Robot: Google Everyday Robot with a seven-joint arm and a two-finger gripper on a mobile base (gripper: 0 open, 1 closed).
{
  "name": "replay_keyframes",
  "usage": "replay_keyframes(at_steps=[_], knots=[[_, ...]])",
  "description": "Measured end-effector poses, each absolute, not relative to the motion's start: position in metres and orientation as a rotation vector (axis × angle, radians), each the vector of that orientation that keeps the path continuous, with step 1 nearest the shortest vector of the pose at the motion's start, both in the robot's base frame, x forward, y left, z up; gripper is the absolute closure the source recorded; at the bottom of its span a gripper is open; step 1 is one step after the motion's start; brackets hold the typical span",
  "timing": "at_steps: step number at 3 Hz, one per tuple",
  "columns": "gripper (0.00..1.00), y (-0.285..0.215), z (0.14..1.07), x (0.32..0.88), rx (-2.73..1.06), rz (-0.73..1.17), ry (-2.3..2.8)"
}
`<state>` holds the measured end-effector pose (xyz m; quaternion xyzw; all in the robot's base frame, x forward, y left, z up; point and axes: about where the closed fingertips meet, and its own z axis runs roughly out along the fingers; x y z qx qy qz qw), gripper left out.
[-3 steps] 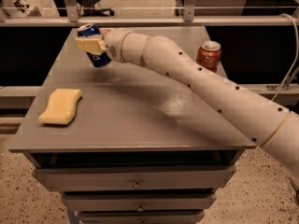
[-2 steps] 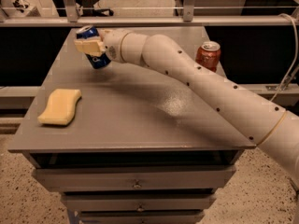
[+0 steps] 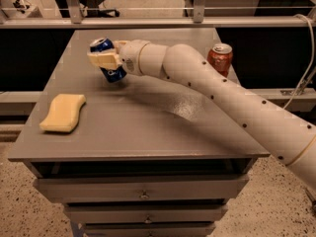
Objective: Place pepsi can upright
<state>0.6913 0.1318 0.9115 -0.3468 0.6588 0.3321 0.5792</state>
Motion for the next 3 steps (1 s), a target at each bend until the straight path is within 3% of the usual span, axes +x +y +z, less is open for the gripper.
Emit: replay_keyframes(at_steps=[1, 3], knots=[[0.82, 0.121, 0.903, 0.68, -0.786, 0.791, 1.531], [0.36, 0.109, 0.892, 0.669, -0.744, 0.814, 1.528]])
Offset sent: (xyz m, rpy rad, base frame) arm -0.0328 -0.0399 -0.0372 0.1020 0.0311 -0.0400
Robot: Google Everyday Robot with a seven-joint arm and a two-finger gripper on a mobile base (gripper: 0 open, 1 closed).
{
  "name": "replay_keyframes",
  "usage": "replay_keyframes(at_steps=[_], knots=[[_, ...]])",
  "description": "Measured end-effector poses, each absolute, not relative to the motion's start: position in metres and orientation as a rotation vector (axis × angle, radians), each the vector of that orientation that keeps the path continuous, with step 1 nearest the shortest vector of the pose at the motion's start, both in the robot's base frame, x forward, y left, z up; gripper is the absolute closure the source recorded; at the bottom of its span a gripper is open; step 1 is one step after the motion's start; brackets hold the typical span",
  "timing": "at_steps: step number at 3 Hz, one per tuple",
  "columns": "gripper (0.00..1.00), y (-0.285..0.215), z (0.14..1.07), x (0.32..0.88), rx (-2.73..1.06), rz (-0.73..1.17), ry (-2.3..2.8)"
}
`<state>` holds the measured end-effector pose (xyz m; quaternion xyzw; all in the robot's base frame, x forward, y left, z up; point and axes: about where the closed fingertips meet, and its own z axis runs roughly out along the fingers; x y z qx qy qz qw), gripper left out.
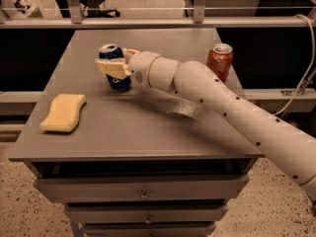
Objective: Place pepsi can upright
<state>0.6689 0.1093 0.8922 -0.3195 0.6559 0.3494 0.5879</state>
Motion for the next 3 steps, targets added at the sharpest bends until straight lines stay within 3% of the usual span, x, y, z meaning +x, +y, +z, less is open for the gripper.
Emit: replay_keyframes(at_steps=[1, 2, 3], knots=[[0.13, 0.109, 0.895, 0.669, -0.744, 0.814, 1.528], [0.0, 0.095, 0.887, 0.66, -0.719, 0.804, 1.542], [0.0, 0.079, 0.883, 0.649, -0.697, 0.784, 1.558]])
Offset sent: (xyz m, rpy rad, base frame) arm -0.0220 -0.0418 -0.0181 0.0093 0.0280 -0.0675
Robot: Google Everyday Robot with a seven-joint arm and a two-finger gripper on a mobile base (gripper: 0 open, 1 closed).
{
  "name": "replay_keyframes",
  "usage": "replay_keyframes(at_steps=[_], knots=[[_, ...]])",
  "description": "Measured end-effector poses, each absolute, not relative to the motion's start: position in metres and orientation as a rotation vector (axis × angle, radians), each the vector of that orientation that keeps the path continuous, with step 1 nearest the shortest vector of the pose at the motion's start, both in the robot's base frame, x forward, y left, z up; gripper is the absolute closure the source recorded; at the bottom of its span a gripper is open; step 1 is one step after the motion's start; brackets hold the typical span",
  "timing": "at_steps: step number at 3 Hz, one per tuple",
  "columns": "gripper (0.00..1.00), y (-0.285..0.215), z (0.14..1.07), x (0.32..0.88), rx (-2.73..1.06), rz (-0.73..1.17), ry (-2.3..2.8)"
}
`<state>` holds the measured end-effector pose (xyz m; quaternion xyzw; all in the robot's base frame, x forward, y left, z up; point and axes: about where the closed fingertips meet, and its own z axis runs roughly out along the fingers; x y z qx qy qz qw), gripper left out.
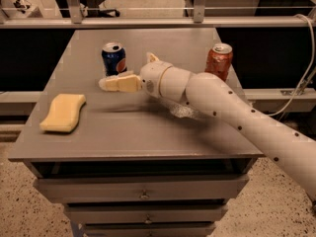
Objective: Place pepsi can upright
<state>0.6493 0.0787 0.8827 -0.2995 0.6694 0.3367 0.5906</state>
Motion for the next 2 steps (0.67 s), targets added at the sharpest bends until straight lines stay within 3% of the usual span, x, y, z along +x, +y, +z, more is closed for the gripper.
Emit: replay_keyframes(at_steps=[2], knots=[[0.0, 0.034, 0.953, 0.639, -0.728, 0.728, 1.612]])
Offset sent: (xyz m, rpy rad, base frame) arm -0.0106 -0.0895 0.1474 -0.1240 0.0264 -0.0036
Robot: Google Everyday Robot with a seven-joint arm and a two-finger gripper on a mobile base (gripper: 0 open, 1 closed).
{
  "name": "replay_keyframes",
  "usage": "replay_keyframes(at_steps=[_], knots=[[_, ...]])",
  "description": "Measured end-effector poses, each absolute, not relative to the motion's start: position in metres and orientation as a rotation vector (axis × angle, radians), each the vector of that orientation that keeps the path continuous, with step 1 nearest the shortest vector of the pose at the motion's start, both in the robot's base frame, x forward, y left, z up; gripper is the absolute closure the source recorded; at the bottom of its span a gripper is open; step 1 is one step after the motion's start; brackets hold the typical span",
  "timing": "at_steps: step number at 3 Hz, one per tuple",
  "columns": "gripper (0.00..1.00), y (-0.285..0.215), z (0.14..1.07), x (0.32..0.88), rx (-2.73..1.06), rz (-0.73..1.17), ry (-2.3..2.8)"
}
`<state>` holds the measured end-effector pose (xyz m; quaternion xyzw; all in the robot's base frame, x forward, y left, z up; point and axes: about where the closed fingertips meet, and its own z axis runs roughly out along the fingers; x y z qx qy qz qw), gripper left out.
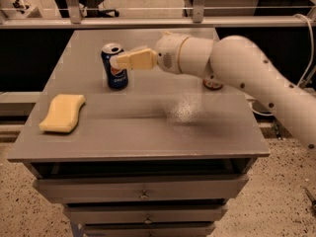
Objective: Place pepsi can upright
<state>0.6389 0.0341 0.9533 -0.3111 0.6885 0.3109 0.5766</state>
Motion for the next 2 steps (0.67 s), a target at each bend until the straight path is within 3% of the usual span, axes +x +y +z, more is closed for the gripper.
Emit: replay_keyframes(at_steps=[1, 2], knots=[[0.0, -0.005, 1.012, 0.636, -0.746, 0.712, 1.604], [0.0, -0.012, 1.023, 0.636, -0.755, 0.717, 1.601]])
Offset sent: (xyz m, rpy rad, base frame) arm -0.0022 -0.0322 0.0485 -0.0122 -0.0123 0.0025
